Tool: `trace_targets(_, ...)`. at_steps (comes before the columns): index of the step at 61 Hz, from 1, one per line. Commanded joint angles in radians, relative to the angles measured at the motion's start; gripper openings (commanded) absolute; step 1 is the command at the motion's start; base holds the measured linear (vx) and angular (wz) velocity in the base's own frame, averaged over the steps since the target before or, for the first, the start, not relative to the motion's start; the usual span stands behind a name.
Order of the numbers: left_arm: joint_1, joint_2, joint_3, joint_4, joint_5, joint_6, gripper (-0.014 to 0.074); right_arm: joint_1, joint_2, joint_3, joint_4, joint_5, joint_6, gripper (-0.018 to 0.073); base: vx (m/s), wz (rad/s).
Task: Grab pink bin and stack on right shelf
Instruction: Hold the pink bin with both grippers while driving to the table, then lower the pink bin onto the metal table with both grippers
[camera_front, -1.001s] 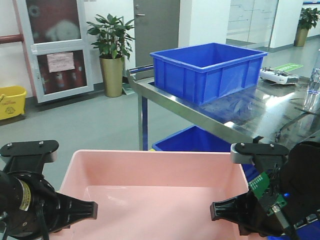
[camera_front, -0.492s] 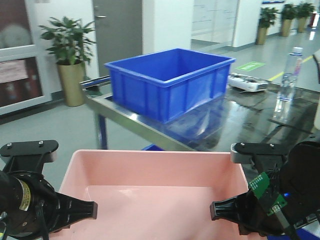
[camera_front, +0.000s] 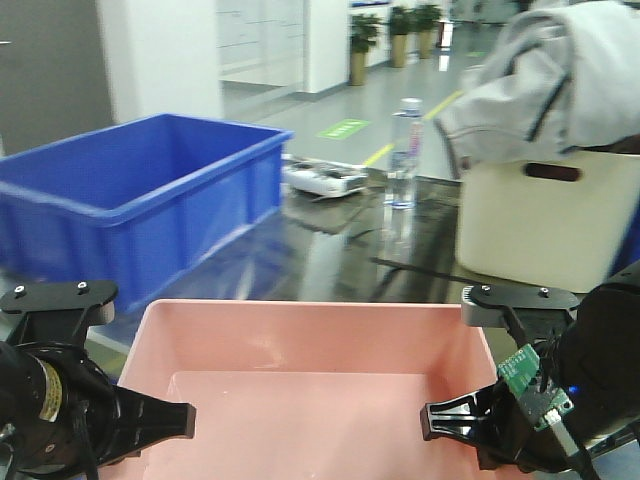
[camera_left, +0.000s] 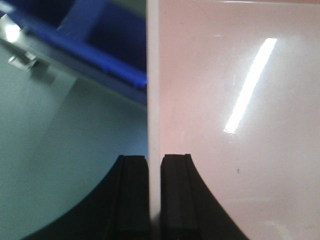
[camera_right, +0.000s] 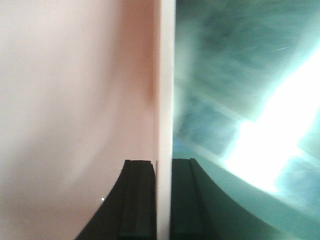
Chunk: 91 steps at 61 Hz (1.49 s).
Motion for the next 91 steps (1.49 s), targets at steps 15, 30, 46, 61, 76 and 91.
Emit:
trace_targets(15,-0.001,-0.037,-0.029,0.063,-0.02,-0.009,0.0057,-0.01,-0.039,-0.025,-0.082,-0.008,-0.004,0.0036,0.24,-0.62)
trace_targets(30,-0.001,-0.037,-0.029,0.063,-0.02,-0.009,0.0057,-0.01,-0.039,-0.025,-0.084,-0.008,-0.004,0.0036,0.21,-0.48)
trace_targets(46,-0.001,-0.037,-0.029,0.063,-0.02,-0.009,0.0057,-0.01,-0.039,-0.025,-0.084,-0.008,-0.004,0.0036,0.19,-0.34)
trace_targets(61,-0.001,-0.037,-0.029,0.063,-0.02,-0.009,0.0057,-0.01,-0.039,-0.025,-0.084,-0.008,-0.004,0.0036,0.14,-0.23)
trace_targets(76,-0.001,-0.037,-0.029,0.063,-0.02,-0.009,0.0057,-0.01,-0.039,-0.025,-0.084,-0.008,-0.004,0.0036,0.07,-0.13)
trace_targets(91,-0.001,-0.037,-0.029,0.063,-0.02,-0.009,0.0057,-0.01,-0.039,-0.025,-0.084,-0.008,-0.004,0.0036,0.01,-0.02)
